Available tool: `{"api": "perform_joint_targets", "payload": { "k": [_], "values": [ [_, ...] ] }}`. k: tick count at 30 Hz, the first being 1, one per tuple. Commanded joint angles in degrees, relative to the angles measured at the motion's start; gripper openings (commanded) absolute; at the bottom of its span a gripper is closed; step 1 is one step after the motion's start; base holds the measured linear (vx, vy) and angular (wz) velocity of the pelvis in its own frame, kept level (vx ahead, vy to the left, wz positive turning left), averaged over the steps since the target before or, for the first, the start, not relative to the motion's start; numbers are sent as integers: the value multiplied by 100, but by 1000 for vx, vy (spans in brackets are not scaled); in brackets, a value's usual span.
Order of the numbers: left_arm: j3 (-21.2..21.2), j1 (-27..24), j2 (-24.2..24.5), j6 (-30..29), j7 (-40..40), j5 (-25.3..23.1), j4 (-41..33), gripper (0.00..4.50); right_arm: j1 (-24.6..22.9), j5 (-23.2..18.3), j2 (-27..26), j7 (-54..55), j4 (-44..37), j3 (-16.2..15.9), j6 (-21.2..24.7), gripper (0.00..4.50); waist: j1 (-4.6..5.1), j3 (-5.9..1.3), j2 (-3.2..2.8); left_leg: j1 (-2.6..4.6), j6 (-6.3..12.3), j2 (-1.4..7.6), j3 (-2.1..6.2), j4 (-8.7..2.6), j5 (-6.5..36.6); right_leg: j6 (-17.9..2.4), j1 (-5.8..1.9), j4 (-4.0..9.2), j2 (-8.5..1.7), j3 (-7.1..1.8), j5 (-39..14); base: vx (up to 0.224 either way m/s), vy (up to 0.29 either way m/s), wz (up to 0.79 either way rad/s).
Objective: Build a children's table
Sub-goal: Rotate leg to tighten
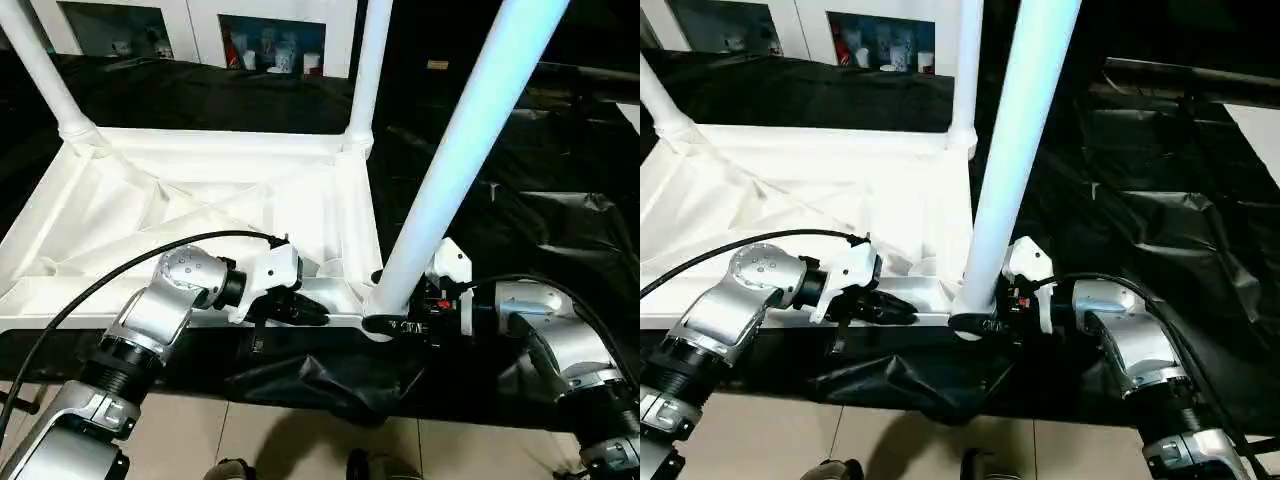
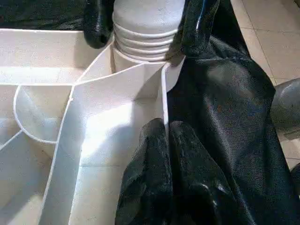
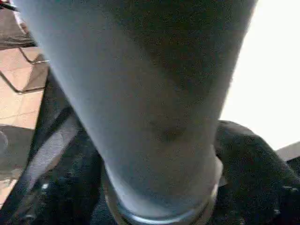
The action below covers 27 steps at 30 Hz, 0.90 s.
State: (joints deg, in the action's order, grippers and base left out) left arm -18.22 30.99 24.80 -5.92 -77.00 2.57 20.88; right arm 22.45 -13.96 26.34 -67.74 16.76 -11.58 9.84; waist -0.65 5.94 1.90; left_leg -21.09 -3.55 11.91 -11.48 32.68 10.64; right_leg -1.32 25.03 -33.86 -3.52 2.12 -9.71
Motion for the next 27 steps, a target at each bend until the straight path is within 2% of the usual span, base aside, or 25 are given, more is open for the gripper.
{"api": "perform_joint_targets", "payload": {
  "k": [1, 6, 11, 13, 14, 16, 17, 18, 19, 20, 21, 25, 27],
  "values": [
    [-196, -153, -58, -21, -340, 213, -181, 0, 120, -8, 55, 21, 82, 95, 60, 326, -1, -335, 69, 37, 532, 119, 20, -295, 710, -1312, -385, 318, -332, -247, -890, 0, 0, 0],
    [-199, -166, -25, -109, -317, 250, -255, 0, 102, -19, 69, -61, 86, 87, 80, 295, 17, -353, 61, 33, 656, 114, 16, -273, 469, -1455, -397, 261, -314, -242, -369, 0, 0, 0],
    [-171, -164, -44, -103, -288, 231, -215, 0, 79, -15, 23, 71, 124, 122, 70, 274, 16, -352, 53, 41, 687, 118, 13, -270, 472, -1508, -395, 259, -312, -238, -337, 0, 0, 0],
    [-93, -90, -178, -221, 209, 42, -21, 0, 117, 79, -211, 668, 317, 288, 5, 273, 20, -354, 57, 41, 664, 116, 12, -266, 496, -1507, -393, 259, -315, -241, -379, 0, 0, 0],
    [-36, -30, -270, -316, 517, -57, 109, 0, 129, 106, -334, 937, 401, 371, -56, 273, 38, -328, 60, 41, 560, 108, 15, -278, 667, -1461, -371, 310, -318, -238, -713, 0, 0, 0],
    [38, 25, -370, -375, 786, -99, 233, 0, 127, 98, -474, 1178, 468, 467, -114, 273, 43, -331, 65, 46, 452, 111, 27, -283, 789, -1392, -376, 330, -329, -238, -998, 0, 0, 0],
    [104, 70, -453, -414, 1002, -122, 335, 0, 123, 92, -597, 1397, 522, 549, -146, 273, 52, -313, 69, 44, 350, 100, 32, -290, 925, -1270, -358, 374, -328, -240, -1349, 0, 0, 0],
    [104, 70, -453, -414, 1002, -122, 335, 0, 123, 92, -597, 1397, 522, 549, -146, 273, 52, -313, 69, 44, 350, 100, 32, -290, 925, -1270, -358, 374, -328, -240, -1349, 0, 0, 0],
    [193, 157, -580, -497, 1396, -199, 516, 0, 101, 112, -814, 1841, 608, 674, -173, 272, 58, -332, 86, 31, 325, 97, 46, -289, 908, -1194, -383, 364, -329, -238, -1420, 0, 0, 0],
    [281, 244, -711, -618, 1789, -268, 695, 0, 66, 111, -1047, 2282, 682, 799, -184, 272, 69, -316, 73, 39, 314, 97, 40, -294, 935, -1149, -344, 390, -323, -243, -1504, 0, 0, 0],
    [347, 336, -849, -764, 2211, -370, 889, 0, 24, 153, -1322, 2871, 765, 936, -224, 272, 76, -330, 80, 47, 270, 86, 31, -285, 921, -1121, -331, 390, -316, -243, -1550, 0, 0, 0],
    [340, 476, -1076, -927, 2747, -540, 1220, 0, -35, 406, -1769, 4041, 902, 1075, -252, 272, 73, -332, 74, 34, 206, 71, 45, -303, 923, -1003, -329, 407, -312, -240, -1622, 0, 0, 0],
    [305, 614, -1264, -919, 3053, -659, 1505, 0, -14, 672, -2052, 4777, 1025, 1065, -278, 272, 68, -330, 68, 37, 194, 68, 43, -311, 925, -967, -322, 422, -307, -238, -1620, 0, 0, 0]
  ]
}}
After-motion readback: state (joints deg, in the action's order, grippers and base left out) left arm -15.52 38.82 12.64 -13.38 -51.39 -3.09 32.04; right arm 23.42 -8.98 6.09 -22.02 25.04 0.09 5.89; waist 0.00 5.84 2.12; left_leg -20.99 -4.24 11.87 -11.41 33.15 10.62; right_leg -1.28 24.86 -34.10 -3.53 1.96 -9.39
